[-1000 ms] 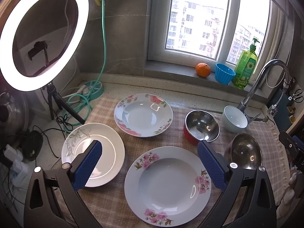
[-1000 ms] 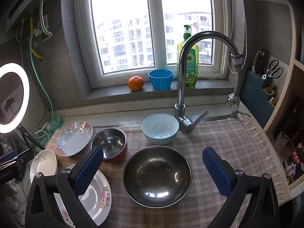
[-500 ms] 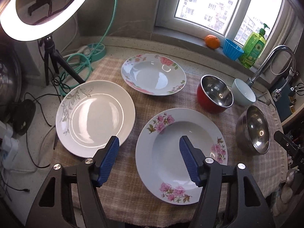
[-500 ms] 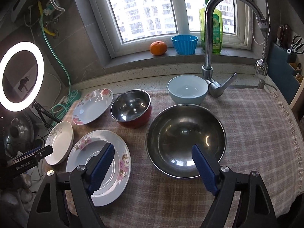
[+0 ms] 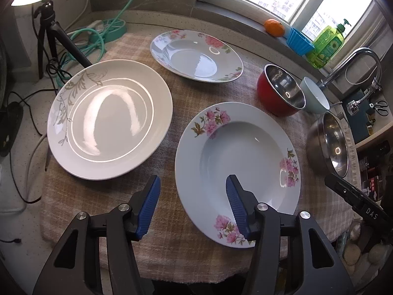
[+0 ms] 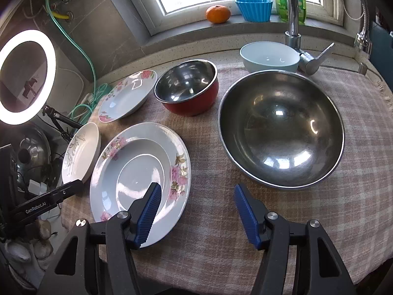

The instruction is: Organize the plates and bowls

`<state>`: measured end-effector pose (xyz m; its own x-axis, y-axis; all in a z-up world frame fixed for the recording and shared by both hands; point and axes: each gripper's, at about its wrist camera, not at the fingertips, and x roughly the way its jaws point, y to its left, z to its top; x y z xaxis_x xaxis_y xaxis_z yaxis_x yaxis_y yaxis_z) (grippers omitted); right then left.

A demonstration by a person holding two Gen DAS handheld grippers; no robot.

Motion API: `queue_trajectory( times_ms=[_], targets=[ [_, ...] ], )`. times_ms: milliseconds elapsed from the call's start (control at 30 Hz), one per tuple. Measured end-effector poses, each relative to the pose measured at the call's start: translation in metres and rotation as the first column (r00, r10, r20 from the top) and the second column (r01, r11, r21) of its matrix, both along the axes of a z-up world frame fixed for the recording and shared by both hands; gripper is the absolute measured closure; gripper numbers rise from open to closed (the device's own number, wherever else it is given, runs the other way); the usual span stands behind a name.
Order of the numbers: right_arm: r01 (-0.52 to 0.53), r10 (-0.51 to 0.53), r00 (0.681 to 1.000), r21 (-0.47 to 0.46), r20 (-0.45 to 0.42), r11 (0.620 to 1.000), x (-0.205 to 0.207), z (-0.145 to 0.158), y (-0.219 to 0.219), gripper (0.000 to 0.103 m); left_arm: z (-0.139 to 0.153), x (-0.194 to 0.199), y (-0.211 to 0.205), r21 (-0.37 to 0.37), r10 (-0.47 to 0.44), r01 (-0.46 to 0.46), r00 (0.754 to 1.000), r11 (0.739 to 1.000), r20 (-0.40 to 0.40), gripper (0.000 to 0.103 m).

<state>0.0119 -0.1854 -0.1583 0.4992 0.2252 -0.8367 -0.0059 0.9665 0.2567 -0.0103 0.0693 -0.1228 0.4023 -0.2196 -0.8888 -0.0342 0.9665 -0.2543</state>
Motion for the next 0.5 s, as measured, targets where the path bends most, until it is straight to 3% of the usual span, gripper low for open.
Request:
queue_trajectory(
  times_ms=[500],
  targets=[
    [0.073,-0.064,0.993,0.094,-0.096,0.993,-0.005,-0.027,0.003,0.048,-0.007,0.055,-0.01,0.008,-0.164,0.164,0.986,0.986,-0.023,0.057]
  ],
)
